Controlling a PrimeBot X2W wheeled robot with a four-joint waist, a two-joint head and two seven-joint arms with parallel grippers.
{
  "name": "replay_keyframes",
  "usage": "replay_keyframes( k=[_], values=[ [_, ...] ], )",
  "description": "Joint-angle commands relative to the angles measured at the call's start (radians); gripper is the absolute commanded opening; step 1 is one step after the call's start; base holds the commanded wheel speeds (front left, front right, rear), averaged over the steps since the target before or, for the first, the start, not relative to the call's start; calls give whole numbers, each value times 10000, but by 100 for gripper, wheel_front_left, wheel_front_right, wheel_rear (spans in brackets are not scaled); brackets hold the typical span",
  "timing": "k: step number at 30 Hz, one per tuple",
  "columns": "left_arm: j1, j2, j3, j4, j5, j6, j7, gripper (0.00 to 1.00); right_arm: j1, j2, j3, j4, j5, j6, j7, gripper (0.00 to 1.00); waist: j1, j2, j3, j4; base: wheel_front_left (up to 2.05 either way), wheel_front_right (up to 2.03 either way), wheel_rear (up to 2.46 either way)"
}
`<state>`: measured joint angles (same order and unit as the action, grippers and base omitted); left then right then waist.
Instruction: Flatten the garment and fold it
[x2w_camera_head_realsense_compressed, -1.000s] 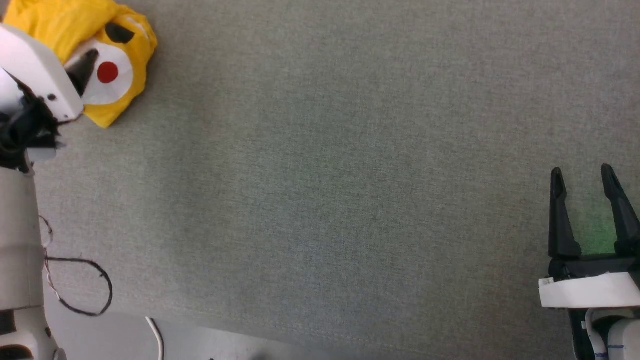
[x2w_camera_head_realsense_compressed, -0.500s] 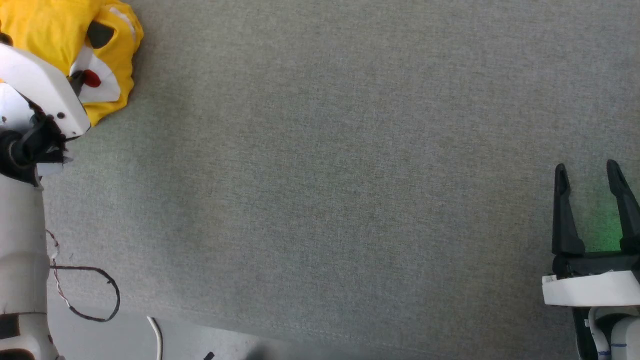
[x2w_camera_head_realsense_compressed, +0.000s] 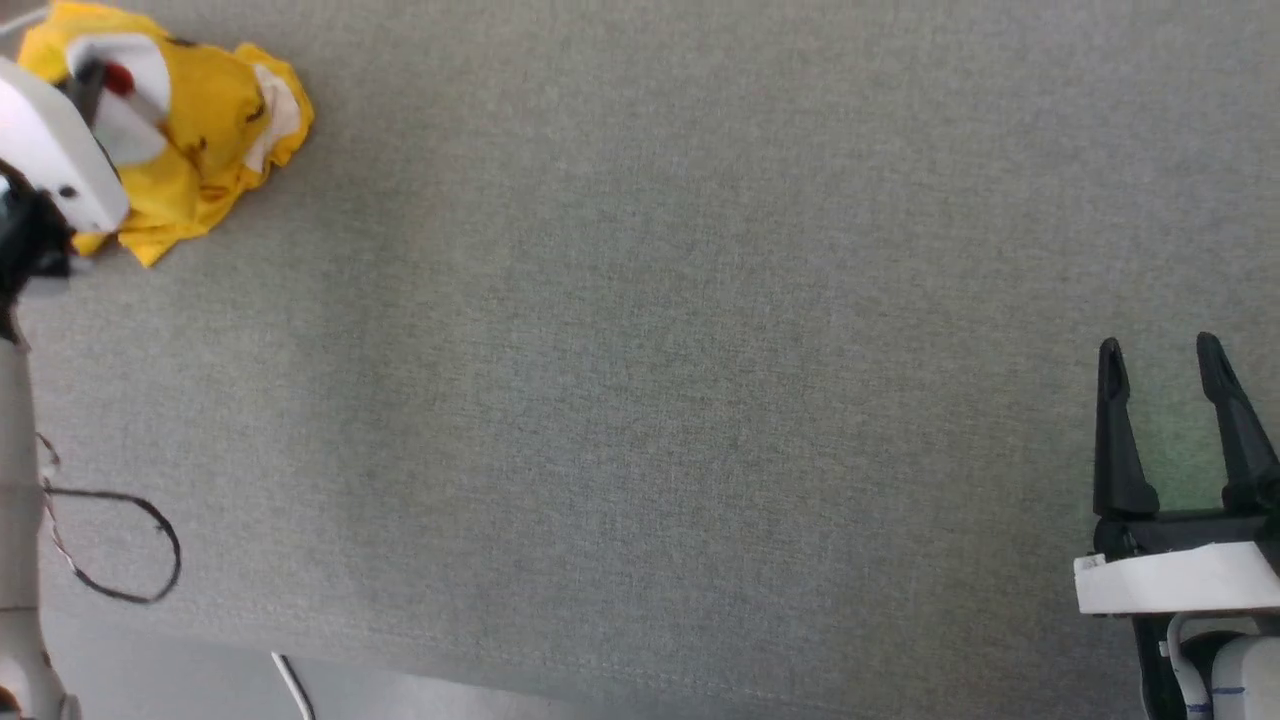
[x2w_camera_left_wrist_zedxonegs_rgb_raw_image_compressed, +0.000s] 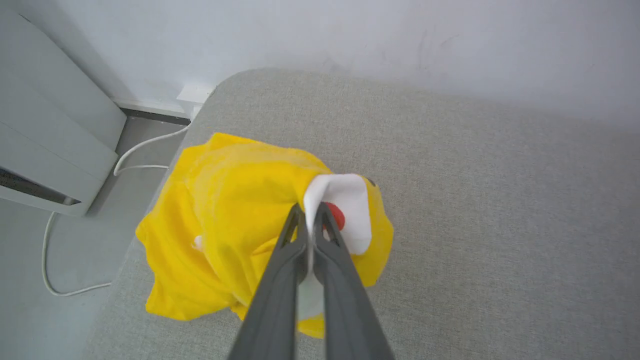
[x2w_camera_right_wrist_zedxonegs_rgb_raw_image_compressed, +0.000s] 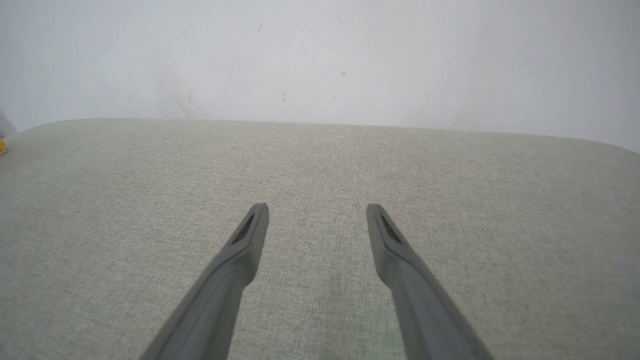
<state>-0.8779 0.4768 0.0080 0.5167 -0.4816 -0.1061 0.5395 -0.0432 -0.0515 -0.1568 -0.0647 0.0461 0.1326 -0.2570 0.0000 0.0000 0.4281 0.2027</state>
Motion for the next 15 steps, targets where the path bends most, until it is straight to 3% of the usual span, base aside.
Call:
replay_keyframes(
  k=[1,15],
  values=[
    [-262,155,-130,-221,142,-89,-175,0,-117,13,24,101,148,-19,-47,100,0,0,-473,-60,0,0,0],
    [-1486,535,-898,-2034,300,-195,-378,0,298,13,168,612,1106,-19,-47,100,0,0,-2237,-514,0,0,0]
  ],
)
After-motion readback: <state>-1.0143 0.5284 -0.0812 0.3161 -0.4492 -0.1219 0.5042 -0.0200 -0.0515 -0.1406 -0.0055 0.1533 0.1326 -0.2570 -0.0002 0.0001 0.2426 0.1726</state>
